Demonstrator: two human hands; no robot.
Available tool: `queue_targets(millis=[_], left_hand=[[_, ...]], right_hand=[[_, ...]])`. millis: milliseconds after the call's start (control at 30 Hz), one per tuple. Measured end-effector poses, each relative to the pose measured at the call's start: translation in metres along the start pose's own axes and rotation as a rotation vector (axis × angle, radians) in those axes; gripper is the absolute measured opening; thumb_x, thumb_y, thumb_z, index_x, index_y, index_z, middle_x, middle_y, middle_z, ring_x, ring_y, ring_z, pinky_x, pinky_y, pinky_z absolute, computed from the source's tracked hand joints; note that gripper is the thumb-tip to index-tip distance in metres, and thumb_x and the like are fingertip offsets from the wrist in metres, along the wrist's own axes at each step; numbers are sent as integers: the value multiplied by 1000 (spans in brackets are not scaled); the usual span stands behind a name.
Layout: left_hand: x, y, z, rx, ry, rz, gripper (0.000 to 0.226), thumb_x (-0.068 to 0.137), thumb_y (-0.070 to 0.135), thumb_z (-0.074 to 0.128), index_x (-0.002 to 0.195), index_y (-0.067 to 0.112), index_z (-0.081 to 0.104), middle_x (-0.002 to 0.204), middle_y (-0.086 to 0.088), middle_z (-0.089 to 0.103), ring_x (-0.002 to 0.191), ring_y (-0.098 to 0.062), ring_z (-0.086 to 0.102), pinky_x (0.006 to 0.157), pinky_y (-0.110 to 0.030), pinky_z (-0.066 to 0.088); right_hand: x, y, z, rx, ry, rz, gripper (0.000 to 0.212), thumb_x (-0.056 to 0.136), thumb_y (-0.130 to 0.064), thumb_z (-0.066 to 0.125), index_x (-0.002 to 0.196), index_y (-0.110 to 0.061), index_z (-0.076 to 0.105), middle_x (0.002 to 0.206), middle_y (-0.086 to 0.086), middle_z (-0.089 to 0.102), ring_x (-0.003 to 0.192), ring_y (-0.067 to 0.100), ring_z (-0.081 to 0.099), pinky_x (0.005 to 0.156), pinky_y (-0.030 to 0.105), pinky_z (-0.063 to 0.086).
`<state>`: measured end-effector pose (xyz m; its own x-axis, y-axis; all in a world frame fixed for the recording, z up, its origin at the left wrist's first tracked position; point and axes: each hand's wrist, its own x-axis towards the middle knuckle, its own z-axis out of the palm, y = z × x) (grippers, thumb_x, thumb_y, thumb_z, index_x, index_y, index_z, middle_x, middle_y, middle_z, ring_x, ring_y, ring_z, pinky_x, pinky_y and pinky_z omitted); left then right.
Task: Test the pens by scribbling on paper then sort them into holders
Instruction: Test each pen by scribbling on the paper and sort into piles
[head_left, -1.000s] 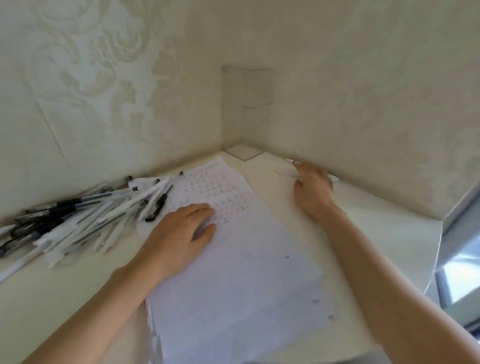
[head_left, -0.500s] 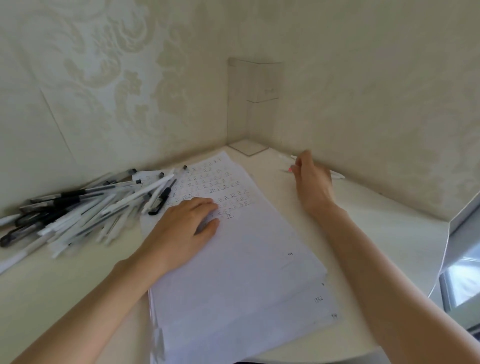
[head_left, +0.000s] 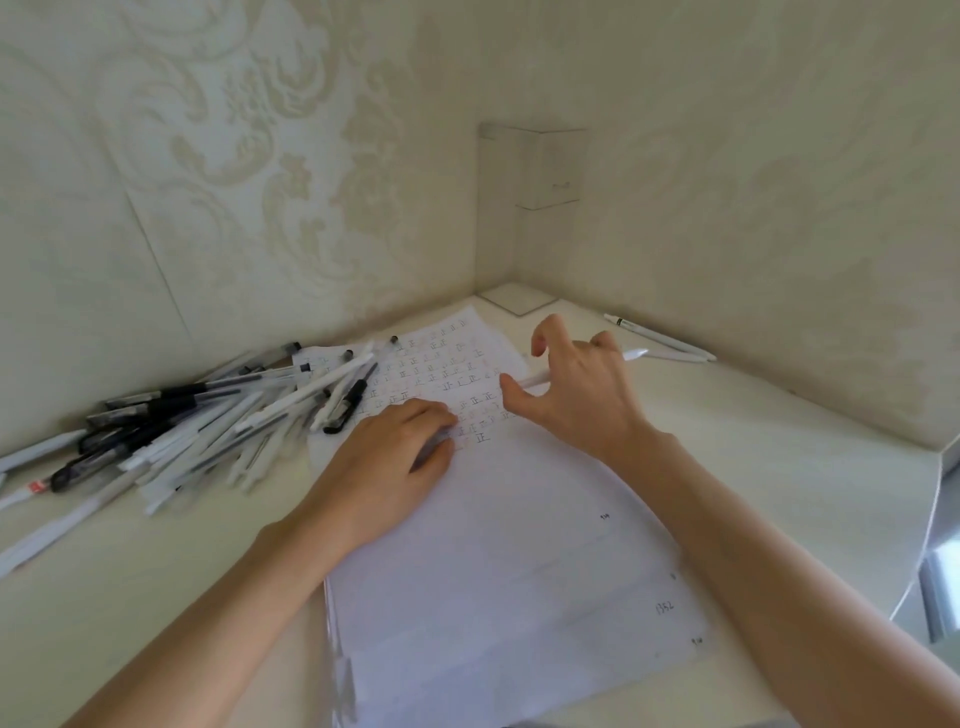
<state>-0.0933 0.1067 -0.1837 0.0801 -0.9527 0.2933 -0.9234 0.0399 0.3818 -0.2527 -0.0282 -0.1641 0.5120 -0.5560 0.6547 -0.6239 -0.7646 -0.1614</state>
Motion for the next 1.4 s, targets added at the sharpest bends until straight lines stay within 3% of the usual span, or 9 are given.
queue_targets(millis=[100, 200, 267, 400, 533, 633, 767, 967, 1400], left_hand=[[0, 0, 0, 6, 5, 8, 66, 78, 53, 21, 118, 17, 59, 121, 6, 58, 111, -15, 52, 94, -34, 42], [-1, 2, -1, 5, 19, 7, 67, 78, 54, 20, 117, 16, 60, 121, 5, 58, 112, -17, 53, 94, -32, 41], [-2, 4, -2, 12, 15, -3, 70, 77, 59, 20, 117, 18, 59, 123, 7, 57, 113, -16, 52, 95, -30, 39], [-3, 7, -4, 52, -35, -28, 79, 71, 74, 20, 123, 25, 53, 127, 15, 50, 116, -7, 46, 95, -20, 31], [-3, 10, -4, 77, -55, -43, 65, 80, 70, 43, 127, 26, 49, 127, 15, 47, 118, -7, 43, 96, -21, 29], [-3, 14, -4, 89, -55, -56, 60, 82, 64, 45, 128, 26, 47, 124, 13, 47, 116, -8, 43, 94, -23, 30], [-2, 15, -2, 110, -69, -65, 63, 82, 67, 43, 128, 25, 45, 125, 12, 45, 116, -9, 42, 94, -23, 29], [-3, 14, 0, 91, -88, -65, 65, 84, 65, 43, 136, 27, 41, 136, 10, 37, 129, -10, 33, 101, -23, 20], [-5, 16, -1, 97, -87, -61, 63, 85, 61, 42, 137, 26, 40, 140, 8, 36, 130, -12, 32, 108, -29, 23]], right_hand=[[2, -3, -8, 98, -7, 10, 67, 71, -71, 51, 98, -9, 47, 59, -3, 54, 57, 20, 51, 75, 28, 29], [3, -6, -14, 242, 55, 0, 44, 81, -36, 70, 109, -5, 56, 96, 7, 57, 72, 12, 46, 67, 28, 39], [2, -11, -20, 337, 205, 29, 21, 87, -12, 56, 104, 0, 60, 95, 11, 57, 68, 12, 45, 62, 26, 40], [1, -22, -36, 579, 307, 200, 45, 91, -27, 31, 80, 4, 62, 80, -3, 57, 68, 3, 52, 61, 19, 39], [1, -29, -42, 916, 124, 473, 47, 97, -36, 47, 67, -5, 65, 43, 7, 53, 42, 10, 45, 48, 22, 39], [0, -31, -33, 933, -51, 500, 31, 86, -27, 67, 67, -12, 49, 42, 3, 52, 41, 13, 43, 47, 22, 37], [-5, -35, -18, 1070, -271, 528, 13, 89, -12, 59, 80, -7, 51, 60, 11, 68, 51, 18, 59, 48, 25, 41], [-6, -30, -10, 848, -259, 552, 47, 80, -24, 72, 53, -18, 35, 42, -4, 39, 42, 11, 33, 42, 20, 28], [-11, -32, -2, 741, -289, 383, 37, 82, -9, 59, 57, -15, 33, 46, -3, 34, 43, 13, 31, 40, 21, 27]])
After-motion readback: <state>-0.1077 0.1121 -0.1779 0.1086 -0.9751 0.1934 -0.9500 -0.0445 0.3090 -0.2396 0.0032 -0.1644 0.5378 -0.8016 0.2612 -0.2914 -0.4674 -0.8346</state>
